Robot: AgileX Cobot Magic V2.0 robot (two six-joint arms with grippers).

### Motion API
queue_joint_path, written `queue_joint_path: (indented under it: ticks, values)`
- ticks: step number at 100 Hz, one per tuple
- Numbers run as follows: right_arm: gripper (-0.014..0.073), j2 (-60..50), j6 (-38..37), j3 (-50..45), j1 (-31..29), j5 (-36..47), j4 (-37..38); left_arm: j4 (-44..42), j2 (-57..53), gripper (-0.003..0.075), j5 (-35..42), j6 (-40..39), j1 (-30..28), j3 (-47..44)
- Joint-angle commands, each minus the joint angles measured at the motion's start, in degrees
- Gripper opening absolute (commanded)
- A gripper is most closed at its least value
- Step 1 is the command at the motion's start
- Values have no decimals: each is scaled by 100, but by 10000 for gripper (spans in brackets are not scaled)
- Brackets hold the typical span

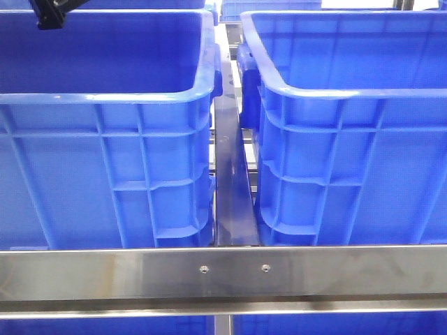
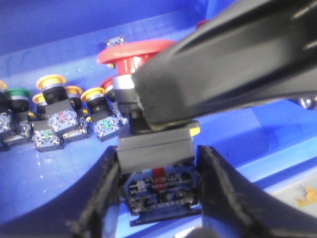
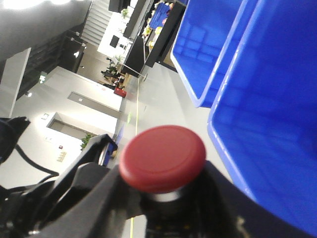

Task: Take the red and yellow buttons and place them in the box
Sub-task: 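Open the left gripper, leaving the red button in the right gripper, then carry the red button with the right gripper into the empty bin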

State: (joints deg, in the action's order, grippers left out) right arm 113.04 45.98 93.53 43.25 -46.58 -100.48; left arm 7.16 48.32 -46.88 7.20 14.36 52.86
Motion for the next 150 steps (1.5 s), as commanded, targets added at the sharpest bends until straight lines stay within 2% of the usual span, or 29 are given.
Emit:
queue_joint_path:
  ticks: [1,12,35,45,64,71,111,150]
  values:
    - [247,-352,109,226,33,-362,-442,102,-33,-19,224,3,41,158]
    - [202,-352,109,226,33,-362,-436,102,-33,-19,224,3,41,158]
    - [202,-352,109,226,33,-362,-436,102,-33,2,224,3,41,158]
    - [202,-352,109,226,33,-362,-436,102,-33,99,274,3,41,158]
    - [202,-352,109,226,33,-362,-436,102,-33,410,317,3,41,158]
    - [202,-352,109,226,33,-362,-436,102,-33,467,326,3,41,158]
    - [202,-352,112,226,-157,-119,-335,102,-33,476,439,3,41,158]
    - [202,-433,116,211,-1037,-533,-241,102,-33,475,439,3,41,158]
